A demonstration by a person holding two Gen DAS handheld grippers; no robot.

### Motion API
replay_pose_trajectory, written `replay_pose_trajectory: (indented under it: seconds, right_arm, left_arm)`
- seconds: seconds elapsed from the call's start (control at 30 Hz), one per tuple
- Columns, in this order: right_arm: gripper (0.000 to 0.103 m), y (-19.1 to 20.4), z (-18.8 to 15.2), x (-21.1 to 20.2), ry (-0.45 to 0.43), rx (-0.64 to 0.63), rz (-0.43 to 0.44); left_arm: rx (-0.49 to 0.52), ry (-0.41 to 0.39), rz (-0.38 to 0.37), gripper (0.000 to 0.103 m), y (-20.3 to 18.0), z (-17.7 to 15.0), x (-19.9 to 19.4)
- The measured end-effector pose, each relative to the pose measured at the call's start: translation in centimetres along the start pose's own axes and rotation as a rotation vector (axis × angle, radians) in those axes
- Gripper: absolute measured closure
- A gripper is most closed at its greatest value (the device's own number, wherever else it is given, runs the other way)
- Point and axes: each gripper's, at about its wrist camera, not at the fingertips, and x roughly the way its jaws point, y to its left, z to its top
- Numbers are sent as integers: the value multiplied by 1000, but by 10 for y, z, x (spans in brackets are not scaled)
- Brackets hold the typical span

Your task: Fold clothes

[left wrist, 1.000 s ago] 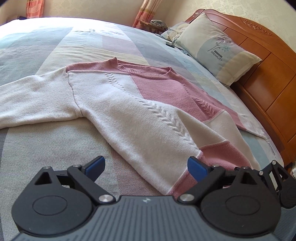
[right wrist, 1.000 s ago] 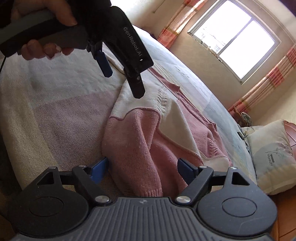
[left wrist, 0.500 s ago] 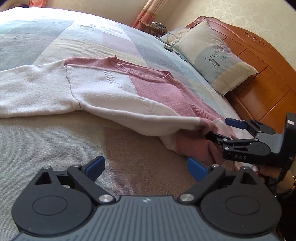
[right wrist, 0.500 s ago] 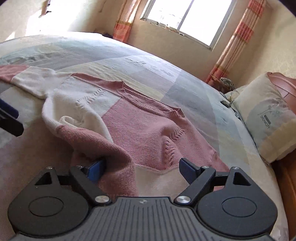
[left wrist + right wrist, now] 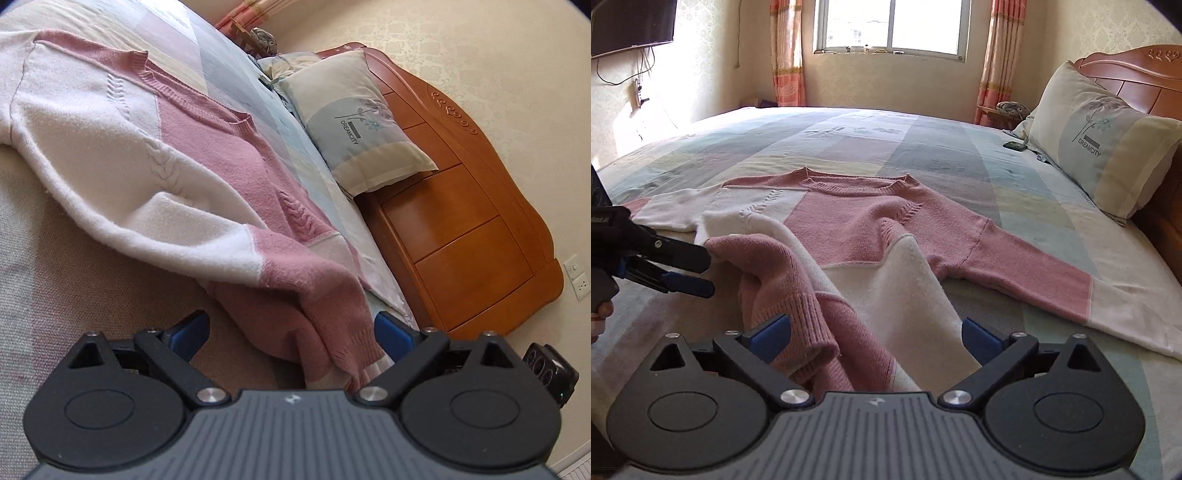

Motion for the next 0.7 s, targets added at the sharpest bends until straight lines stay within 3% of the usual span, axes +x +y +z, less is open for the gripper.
replay_pose_trajectory:
  seconds: [0.2,0.3,0.43,0.6,0.7]
  right_arm:
    - [0,5,-59,-24,35,116,125]
    - [0,7,-72,-16,56,159,129]
    - [0,8,-77,-12,46,167,144]
    - [0,2,-86,-11,14,190,204]
    - [0,3,-92,-12,-12,155,220]
  left_arm:
    - [22,-107,-46,8,-6,4,5]
    - [-15,-122,-118,8,-11,12,5]
    - [10,-193,-129,5,-23,10,-2]
    - [-146,-109,-181,5,-13,-12,30]
    - [-200,-118,-256,5,-14,-28,38]
